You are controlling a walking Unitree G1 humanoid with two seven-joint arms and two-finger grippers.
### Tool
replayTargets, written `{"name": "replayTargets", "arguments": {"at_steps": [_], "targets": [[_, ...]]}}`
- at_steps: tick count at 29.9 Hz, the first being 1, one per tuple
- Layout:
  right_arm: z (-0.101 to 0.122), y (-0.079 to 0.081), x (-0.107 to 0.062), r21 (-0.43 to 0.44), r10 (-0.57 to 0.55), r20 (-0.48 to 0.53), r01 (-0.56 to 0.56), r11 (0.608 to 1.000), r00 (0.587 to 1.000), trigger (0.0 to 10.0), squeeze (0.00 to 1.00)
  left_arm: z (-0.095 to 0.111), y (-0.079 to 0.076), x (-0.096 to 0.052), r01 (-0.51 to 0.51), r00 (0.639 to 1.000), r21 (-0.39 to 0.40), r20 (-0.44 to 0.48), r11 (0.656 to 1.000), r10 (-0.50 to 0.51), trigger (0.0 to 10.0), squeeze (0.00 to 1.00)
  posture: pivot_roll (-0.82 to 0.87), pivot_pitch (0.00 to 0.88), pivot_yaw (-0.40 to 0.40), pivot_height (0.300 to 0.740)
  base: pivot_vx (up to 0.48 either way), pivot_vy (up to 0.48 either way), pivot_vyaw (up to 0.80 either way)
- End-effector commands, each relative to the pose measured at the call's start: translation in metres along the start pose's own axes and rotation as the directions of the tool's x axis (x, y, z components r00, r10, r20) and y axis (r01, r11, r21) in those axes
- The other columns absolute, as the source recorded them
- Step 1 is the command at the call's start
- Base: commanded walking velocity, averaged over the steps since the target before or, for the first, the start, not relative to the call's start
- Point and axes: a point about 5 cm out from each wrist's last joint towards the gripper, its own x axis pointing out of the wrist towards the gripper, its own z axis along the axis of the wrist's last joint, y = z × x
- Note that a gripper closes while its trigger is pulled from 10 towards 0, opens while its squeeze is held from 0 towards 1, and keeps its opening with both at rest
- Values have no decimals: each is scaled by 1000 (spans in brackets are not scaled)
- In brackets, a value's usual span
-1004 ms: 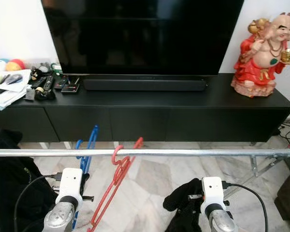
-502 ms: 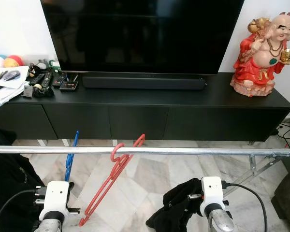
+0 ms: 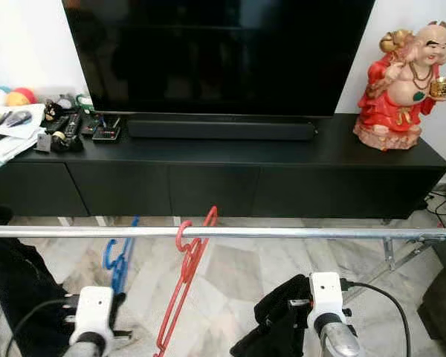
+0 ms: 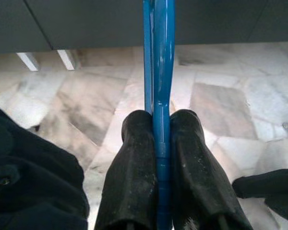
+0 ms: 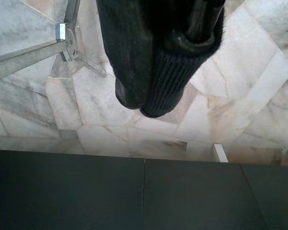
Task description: Hang hanger
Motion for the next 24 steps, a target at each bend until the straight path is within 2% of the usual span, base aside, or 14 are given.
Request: {"name": "replayTargets", "arguments": {"at_steps": [1, 3, 5, 9, 10, 11, 24], "targets": [[5, 0, 2, 3, -3, 26, 3, 1000, 1000, 10000, 0, -16, 2, 0, -2, 996, -2, -84, 1000, 2, 10000, 0, 18, 0, 33, 740, 0, 0, 0], [5, 0, 2, 5, -5, 27, 5, 1000, 1000, 10000, 0, -26, 0, 2, 13, 990, -6, -143, 1000, -14, 10000, 0, 22, 0, 34, 740, 0, 0, 0], [5, 0, 2, 7, -7, 28, 7, 1000, 1000, 10000, 0, -38, 0, 1, 37, 979, 38, -201, 999, -29, 10000, 0, 24, 0, 35, 740, 0, 0, 0], [7, -1, 2, 10, -12, 31, 12, 1000, 999, 10000, 0, -58, 8, -4, -10, 955, 58, -297, 998, 27, 10000, 0, 19, 0, 35, 740, 0, 0, 0], [7, -2, 2, 12, -18, 33, 18, 1000, 999, 10000, 0, -70, 13, -10, -33, 934, 61, -354, 998, 53, 10000, 0, 18, 3, 35, 740, 0, 0, 0], [7, -3, 2, 12, -20, 34, 19, 1000, 999, 10000, 0, -73, 15, -12, -39, 927, 61, -370, 997, 59, 10000, 0, 19, 7, 34, 740, 0, 0, 0], [9, -3, 3, 15, -29, 37, 28, 999, 999, 10000, 0, -93, 17, -23, -53, 899, 39, -433, 998, 65, 10000, 0, 23, 19, 32, 740, 0, 0, 0]]}}
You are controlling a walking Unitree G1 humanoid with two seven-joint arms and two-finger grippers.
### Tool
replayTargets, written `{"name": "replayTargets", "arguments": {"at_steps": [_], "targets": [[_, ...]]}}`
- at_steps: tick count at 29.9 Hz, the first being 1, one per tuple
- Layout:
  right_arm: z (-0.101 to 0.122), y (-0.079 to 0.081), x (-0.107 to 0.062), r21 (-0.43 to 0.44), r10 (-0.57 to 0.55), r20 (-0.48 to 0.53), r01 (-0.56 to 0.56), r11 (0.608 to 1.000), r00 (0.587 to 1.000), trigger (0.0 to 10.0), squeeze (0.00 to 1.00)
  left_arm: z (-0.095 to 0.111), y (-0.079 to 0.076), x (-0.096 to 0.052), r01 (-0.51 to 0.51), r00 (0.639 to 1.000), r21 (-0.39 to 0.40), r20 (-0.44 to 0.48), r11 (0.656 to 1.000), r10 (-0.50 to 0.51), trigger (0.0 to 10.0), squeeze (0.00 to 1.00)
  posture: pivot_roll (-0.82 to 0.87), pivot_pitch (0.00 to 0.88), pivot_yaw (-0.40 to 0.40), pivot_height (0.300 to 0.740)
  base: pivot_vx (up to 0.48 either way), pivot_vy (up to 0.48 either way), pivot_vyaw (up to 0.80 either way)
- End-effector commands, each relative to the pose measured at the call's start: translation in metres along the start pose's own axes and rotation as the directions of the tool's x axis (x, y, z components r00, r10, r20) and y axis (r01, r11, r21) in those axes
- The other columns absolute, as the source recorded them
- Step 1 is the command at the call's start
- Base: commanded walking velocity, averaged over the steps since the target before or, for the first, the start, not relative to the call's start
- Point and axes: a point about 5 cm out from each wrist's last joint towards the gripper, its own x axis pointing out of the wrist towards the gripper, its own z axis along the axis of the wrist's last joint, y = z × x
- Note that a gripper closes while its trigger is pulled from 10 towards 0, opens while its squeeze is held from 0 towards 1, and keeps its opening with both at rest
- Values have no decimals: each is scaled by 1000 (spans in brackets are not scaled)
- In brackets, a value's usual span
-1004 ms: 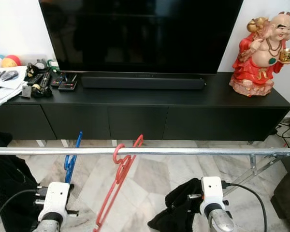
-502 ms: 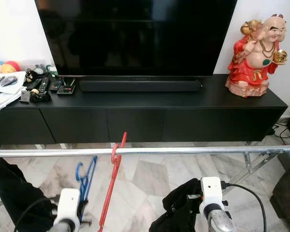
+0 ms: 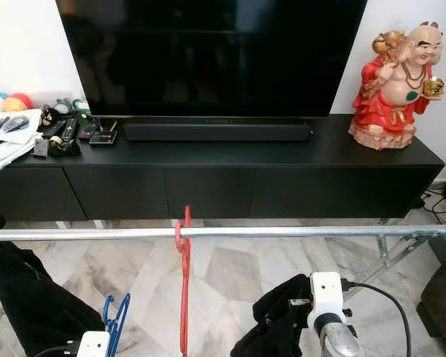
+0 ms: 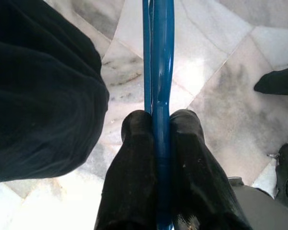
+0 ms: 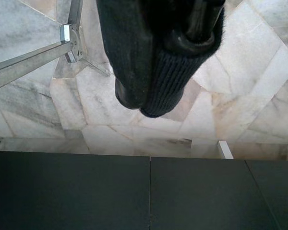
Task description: Hang hanger
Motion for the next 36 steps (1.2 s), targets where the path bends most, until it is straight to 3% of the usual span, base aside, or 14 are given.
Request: {"name": "replayTargets", "arguments": {"at_steps": [1, 15, 26, 36], "targets": [[9, -1, 3, 11, -11, 30, 11, 1000, 999, 10000, 0, -4, 2, -1, -4, 1000, 0, -13, 1000, 4, 10000, 0, 23, 19, 32, 740, 0, 0, 0], [8, 0, 3, 11, -6, 28, 6, 1000, 1000, 10000, 0, -29, 7, -6, -30, 991, -16, -129, 999, 28, 10000, 0, 26, 17, 33, 740, -272, 0, 0], [8, 1, 4, 15, -4, 28, 4, 1000, 1000, 10000, 0, -18, 2, 0, -29, 990, -14, -135, 999, 27, 10000, 0, 25, 7, 40, 740, -311, 0, 0], [8, 1, 4, 15, -7, 28, 6, 1000, 1000, 10000, 0, -21, 4, -2, -30, 990, -15, -136, 999, 28, 10000, 0, 24, 7, 39, 740, -315, 0, 0]]}}
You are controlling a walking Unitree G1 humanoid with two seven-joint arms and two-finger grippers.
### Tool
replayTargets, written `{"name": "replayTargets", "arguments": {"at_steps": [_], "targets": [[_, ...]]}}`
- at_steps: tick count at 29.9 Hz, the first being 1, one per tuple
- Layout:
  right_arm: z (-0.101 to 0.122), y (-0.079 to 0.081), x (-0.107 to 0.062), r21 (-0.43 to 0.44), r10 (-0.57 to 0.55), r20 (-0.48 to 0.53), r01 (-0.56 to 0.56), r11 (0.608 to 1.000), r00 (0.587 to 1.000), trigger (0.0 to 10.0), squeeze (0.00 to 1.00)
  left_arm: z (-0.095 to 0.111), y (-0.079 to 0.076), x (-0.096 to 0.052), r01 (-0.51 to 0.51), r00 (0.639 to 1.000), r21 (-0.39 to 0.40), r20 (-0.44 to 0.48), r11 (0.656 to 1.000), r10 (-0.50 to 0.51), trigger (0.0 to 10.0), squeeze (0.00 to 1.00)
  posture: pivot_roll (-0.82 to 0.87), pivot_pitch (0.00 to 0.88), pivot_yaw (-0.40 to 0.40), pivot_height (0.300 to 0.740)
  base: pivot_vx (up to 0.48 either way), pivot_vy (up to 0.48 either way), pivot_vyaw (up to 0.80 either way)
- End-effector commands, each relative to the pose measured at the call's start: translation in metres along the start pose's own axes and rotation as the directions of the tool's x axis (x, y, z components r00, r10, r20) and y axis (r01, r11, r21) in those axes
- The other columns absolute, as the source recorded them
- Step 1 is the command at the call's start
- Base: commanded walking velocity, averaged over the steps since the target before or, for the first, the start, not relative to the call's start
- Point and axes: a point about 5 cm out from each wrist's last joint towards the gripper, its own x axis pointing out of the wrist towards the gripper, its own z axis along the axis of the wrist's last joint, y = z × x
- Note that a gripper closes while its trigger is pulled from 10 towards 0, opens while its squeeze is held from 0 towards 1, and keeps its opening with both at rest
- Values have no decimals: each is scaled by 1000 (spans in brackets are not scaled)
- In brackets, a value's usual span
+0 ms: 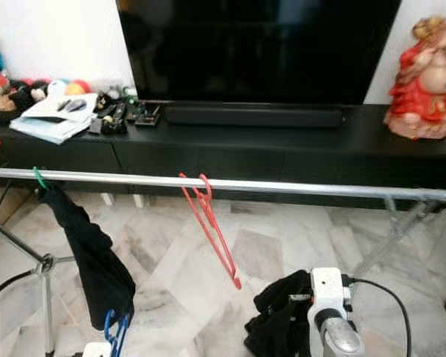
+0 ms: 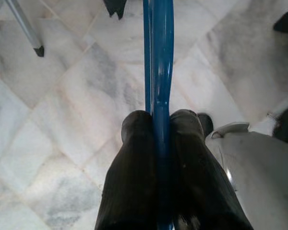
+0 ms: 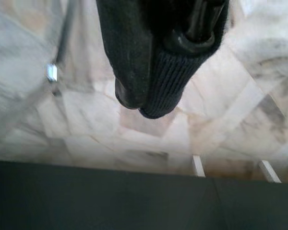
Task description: Hang hanger
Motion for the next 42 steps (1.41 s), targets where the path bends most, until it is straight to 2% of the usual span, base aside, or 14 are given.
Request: {"name": "replayTargets", "arguments": {"at_steps": [1, 7, 13, 20, 27, 36, 42], "targets": [[4, 4, 1, 9, 10, 20, -10, 1000, 1000, 10000, 0, -7, 8, -2, -21, 1000, -3, -16, 1000, 20, 10000, 0, 24, 7, 39, 740, -315, 0, 0], [5, 3, 2, 7, 10, 20, -10, 1000, 1000, 10000, 0, -16, 24, -7, -39, 999, -12, -25, 999, 39, 10000, 0, 26, 11, 35, 740, -317, 0, 0], [5, 4, 2, 5, 12, 20, -12, 1000, 1000, 10000, 0, -17, 29, -8, -46, 999, -17, -26, 999, 45, 10000, 0, 28, 13, 31, 740, -319, 0, 0], [5, 4, 2, 5, 12, 19, -13, 1000, 1000, 10000, 0, -21, 20, -8, -34, 999, -19, -23, 999, 33, 10000, 0, 28, 13, 32, 740, -318, 0, 0], [5, 4, 2, 5, 13, 18, -14, 1000, 1000, 10000, 0, -14, 12, -5, -23, 1000, -16, -1, 1000, 23, 10000, 0, 30, 14, 31, 740, -319, 0, 0], [4, 4, 2, 5, 15, 16, -15, 1000, 1000, 10000, 0, -14, 12, -5, -37, 999, 6, -3, 999, 37, 10000, 0, 31, 15, 32, 740, -87, 0, 0], [4, 4, 2, 5, 14, 16, -14, 1000, 1000, 10000, 0, -14, 15, -6, -40, 999, -10, -4, 999, 40, 10000, 0, 31, 15, 31, 740, 0, 0, 0]]}}
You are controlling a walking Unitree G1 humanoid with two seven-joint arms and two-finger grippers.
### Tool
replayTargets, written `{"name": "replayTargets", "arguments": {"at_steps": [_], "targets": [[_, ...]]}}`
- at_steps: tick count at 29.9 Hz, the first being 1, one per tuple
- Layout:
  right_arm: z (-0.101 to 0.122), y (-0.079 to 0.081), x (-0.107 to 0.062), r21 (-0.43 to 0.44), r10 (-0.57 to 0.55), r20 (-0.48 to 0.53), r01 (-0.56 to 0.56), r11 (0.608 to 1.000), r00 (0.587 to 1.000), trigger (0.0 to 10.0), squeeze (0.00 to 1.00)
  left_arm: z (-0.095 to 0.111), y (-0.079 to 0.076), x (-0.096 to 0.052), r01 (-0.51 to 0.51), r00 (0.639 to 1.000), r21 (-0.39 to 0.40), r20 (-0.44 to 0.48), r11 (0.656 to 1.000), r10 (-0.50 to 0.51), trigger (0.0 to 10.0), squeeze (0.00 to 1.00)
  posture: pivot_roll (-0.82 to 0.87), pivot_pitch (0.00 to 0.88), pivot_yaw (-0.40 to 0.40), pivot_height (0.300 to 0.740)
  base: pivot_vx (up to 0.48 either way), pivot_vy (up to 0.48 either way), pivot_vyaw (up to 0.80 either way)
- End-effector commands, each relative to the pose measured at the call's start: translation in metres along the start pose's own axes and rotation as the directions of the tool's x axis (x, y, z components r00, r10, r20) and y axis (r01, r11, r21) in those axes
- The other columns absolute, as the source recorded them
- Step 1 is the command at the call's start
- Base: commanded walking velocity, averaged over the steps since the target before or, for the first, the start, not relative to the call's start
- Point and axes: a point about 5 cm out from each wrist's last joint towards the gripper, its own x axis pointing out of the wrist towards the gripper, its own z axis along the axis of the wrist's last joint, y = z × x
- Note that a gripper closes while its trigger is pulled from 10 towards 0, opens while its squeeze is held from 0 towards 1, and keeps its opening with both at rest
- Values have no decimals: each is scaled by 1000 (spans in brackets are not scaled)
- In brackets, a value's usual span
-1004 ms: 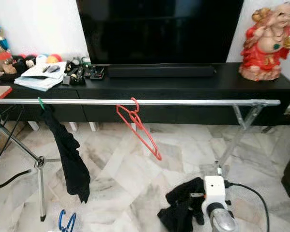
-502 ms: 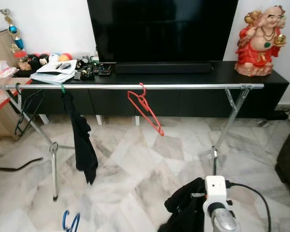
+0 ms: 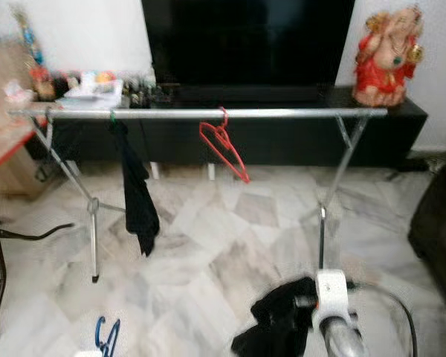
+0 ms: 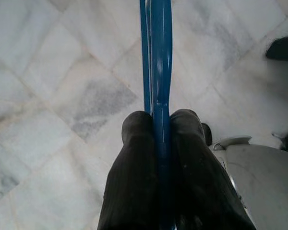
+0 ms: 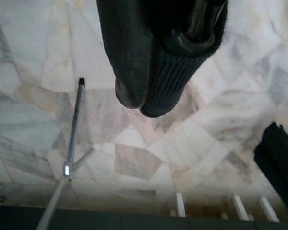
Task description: Hang hanger
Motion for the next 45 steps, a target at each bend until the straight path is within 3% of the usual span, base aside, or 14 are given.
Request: {"name": "replayTargets", "arguments": {"at_steps": [1, 13, 26, 45], "targets": [[10, 1, 3, -2, 2, 43, -2, 1000, 999, 10000, 0, -1, 4, 0, -6, 1000, 9, -5, 1000, 6, 10000, 0, 31, 15, 31, 740, 0, 281, 0], [10, 2, 3, -3, 4, 43, -4, 1000, 999, 10000, 0, -5, -7, 0, 2, 1000, 13, -27, 1000, -1, 10000, 0, 31, 12, 33, 740, 0, 341, 0], [11, 2, 3, -4, 3, 43, -2, 1000, 999, 10000, 0, 4, -12, 3, 6, 1000, 17, -13, 1000, -6, 10000, 0, 30, 10, 36, 740, 0, 337, 0], [10, 2, 3, -3, 2, 43, -2, 1000, 999, 10000, 0, 16, 5, 3, -8, 1000, 23, 15, 1000, 8, 10000, 0, 32, 14, 34, 740, 0, 240, 0]]}}
